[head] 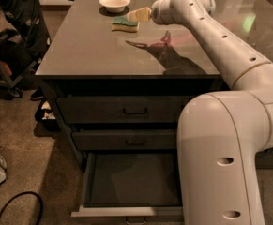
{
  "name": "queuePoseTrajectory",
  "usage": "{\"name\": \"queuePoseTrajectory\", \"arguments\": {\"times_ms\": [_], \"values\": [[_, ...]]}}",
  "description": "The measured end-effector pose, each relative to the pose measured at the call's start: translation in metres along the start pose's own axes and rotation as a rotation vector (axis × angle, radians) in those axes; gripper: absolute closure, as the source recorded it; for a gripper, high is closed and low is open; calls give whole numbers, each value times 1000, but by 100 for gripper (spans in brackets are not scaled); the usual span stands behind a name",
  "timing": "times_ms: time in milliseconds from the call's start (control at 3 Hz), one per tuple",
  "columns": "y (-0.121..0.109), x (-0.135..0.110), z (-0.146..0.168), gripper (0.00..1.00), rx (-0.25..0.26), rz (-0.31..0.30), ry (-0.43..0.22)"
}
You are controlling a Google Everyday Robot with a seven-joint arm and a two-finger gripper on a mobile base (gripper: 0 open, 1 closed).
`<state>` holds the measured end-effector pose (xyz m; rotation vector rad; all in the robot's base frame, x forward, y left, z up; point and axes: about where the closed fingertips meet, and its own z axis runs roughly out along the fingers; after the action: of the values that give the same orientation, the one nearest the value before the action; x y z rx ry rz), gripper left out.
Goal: Place sponge into bottom drawer
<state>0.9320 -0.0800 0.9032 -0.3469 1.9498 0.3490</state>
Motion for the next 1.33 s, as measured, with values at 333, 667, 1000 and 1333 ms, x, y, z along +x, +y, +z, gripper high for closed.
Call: {"name": "queuePoseTrajectory", "arguments": {"times_ms": [333,667,1000,1333], "values": [[16,5,13,0,-39,1,0],[31,8,21,0,-81,-13,15],[47,7,25,0,-136,-46,28],[61,11,29,0,-211,-85,62]]}}
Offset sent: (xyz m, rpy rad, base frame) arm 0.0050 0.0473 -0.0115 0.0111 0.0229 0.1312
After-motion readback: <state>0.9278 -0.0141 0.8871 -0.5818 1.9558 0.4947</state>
